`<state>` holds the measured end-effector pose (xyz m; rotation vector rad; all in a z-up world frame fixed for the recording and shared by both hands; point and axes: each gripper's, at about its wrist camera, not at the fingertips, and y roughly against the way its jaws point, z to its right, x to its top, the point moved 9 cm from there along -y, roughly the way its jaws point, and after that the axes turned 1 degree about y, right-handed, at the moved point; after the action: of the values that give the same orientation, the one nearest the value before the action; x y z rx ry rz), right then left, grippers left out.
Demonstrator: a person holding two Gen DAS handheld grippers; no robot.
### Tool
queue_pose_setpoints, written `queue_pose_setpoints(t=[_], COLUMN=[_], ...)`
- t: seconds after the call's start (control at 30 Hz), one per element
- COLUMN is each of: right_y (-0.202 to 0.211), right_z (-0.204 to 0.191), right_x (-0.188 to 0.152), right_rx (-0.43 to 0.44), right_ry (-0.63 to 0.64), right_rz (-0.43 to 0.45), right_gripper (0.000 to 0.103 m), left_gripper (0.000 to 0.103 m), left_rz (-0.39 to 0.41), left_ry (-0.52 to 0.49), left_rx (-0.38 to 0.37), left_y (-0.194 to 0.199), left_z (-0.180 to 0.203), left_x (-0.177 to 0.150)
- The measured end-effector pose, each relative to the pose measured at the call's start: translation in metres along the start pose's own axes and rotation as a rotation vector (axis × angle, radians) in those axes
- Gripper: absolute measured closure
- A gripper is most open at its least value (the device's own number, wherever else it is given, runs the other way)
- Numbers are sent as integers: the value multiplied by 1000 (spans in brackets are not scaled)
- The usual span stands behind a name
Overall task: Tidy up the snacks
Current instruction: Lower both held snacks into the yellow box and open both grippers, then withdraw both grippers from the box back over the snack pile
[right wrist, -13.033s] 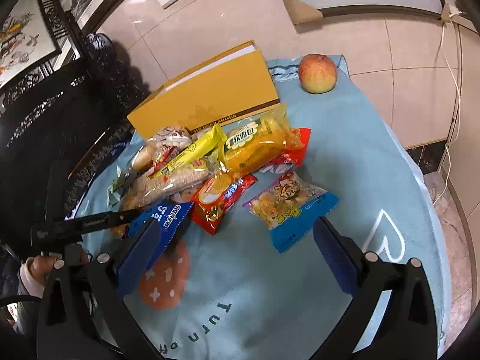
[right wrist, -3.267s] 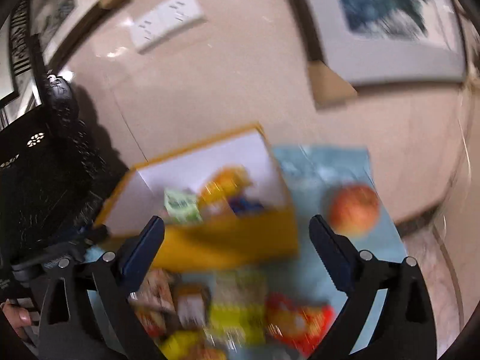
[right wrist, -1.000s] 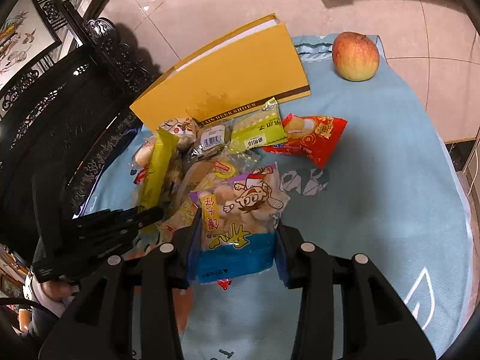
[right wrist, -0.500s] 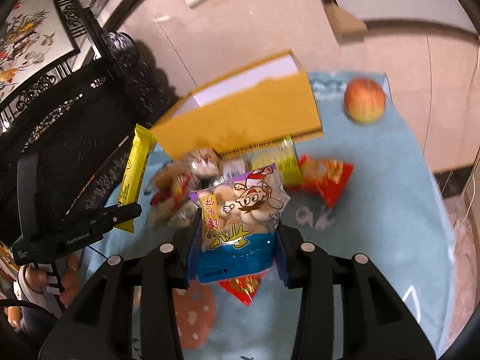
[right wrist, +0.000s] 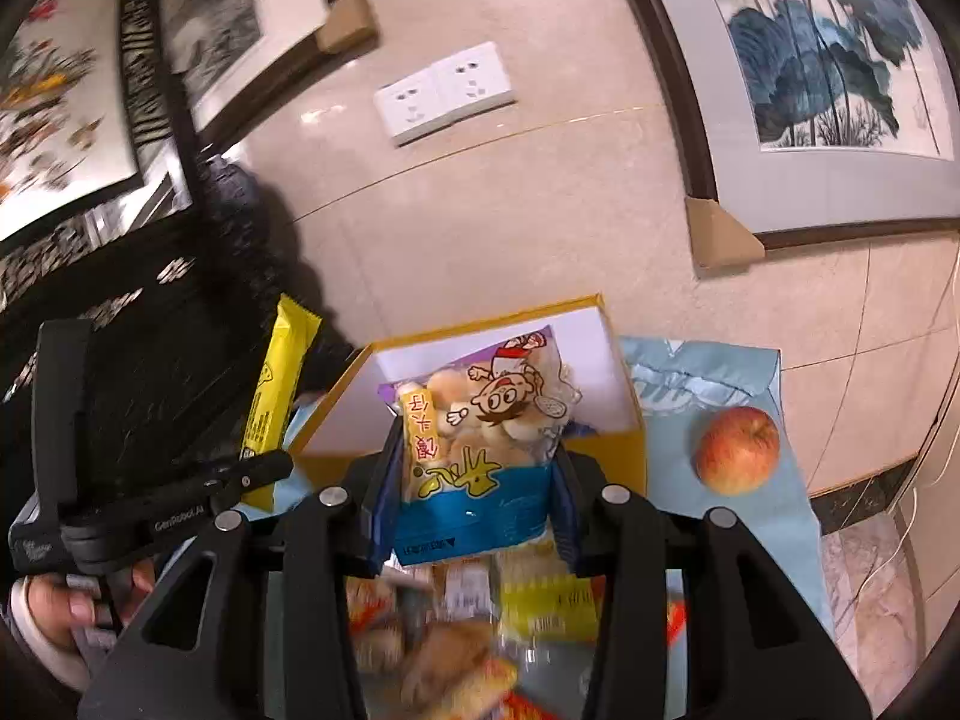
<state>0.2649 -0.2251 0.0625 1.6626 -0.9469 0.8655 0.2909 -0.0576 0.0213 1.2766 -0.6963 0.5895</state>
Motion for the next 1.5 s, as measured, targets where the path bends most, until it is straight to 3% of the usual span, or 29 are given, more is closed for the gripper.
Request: queue_pose_setpoints(t=[0.17,0.27,0.33,0.4,0.43,0.5,0.63,0.8,1.13,1.17,1.23,1.33,1.5], right_y=[-64,-98,-117,-115,-108,-100,-81,-47,13,18,32,45,44], right_z=[-1,-3,-5,2,3,4,19,36,33,33,35,35,31], right_x=[8,6,3,7,8,4,-3,-19,-44,-49,-65,-86,-142], right_rx=[-21,-49,-75,-185,-191,-152,-137,-104,-98,-88,-96,-114,-140], right_ry=[30,65,109,160,177,176,111,-10,-66,-73,-86,-55,-6], right_rz=[-22,-29,-46,5,36,13,-29,-62,-52,-54,-60,-63,-194], right_gripper=[61,59,42,30,29,29,29,29,29,27,1,1,1], left_gripper=[83,82,61,8,4,4,4,4,4,4,4,4,4], left_rz=[-16,-65,-75,-69,-38,0,-8,20,38,35,16,-20,-82], left_ry=[-10,20,51,86,110,135,171,168,143,140,125,99,103], left_rx=[43,59,108,226,229,184,161,162,161,157,158,163,170], left_y=[-50,-85,-99,-101,-97,-89,-69,-33,28,32,35,33,26], left_z=[-2,-5,-14,-32,-39,-43,-49,-48,-45,-44,-43,-44,-56], left_x=[27,31,29,26,25,23,16,6,-25,-33,-53,-87,-133])
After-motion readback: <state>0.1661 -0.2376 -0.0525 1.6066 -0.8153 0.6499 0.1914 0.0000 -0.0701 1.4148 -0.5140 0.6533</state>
